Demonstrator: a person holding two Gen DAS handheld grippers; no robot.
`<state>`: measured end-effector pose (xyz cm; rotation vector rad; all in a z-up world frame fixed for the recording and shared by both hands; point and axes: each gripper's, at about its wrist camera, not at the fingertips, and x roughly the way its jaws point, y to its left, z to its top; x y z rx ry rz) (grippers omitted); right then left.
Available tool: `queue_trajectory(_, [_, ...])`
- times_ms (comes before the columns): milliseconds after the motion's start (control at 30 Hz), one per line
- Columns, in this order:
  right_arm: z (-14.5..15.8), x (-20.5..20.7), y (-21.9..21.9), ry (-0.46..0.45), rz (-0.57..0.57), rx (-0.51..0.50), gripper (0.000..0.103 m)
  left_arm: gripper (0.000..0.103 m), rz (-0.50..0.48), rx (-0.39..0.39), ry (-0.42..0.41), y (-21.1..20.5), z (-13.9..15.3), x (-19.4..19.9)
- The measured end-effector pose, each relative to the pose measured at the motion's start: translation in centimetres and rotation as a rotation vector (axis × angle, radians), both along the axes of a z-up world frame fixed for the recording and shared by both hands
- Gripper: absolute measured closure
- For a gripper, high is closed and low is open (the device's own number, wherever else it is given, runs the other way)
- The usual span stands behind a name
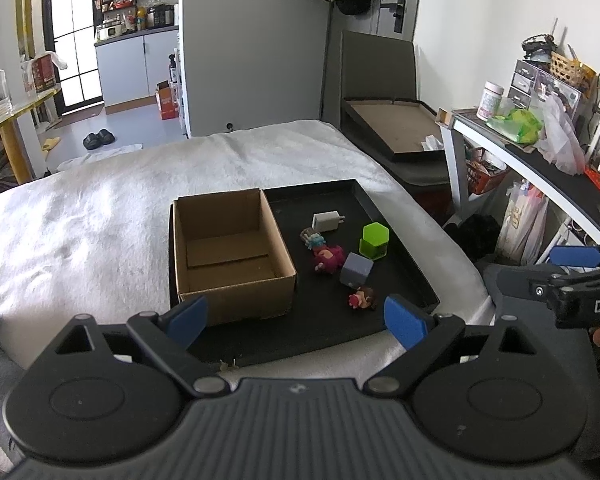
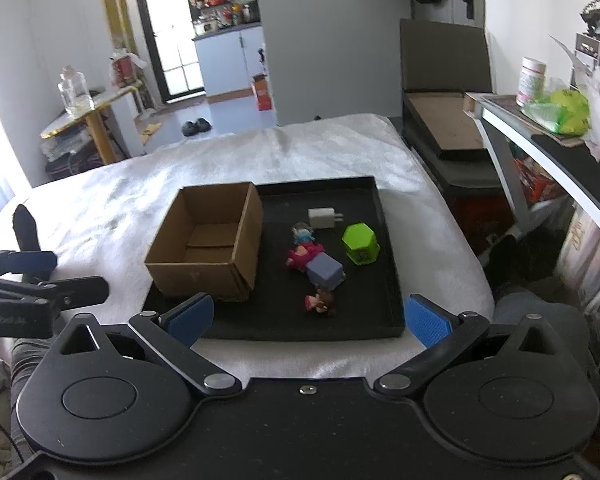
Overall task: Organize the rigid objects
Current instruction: 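Move the right gripper down to the brown-haired doll figurine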
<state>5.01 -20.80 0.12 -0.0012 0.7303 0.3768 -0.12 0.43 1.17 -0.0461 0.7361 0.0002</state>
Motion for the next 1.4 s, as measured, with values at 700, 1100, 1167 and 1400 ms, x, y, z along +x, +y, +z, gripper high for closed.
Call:
queue_trajectory(700, [-4.0,4.6,-0.1,0.090,-0.035,0.047,0.000,0.009,0.151,-0.005,0.051,3.5,-3.0,5.5])
queue_trajectory(1100, [-7.0,8.2,0.3,0.160,-0.042,0.057,0.000,0.011,0.250,-0.025,0.063,5.5,-5.1,9.0])
queue_trajectory(1167, [-7.6,8.9,0.3,0.172,-0.042,0.060,0.000,0.011,0.268,-0.042,0.061,5.8,-5.3,9.5])
queue_trajectory(1400, [-9.4,10.6,0.5,0.215,-0.047,0.069,0.002,0.011,0.298,-0.035,0.074,6.2,-6.8,11.6])
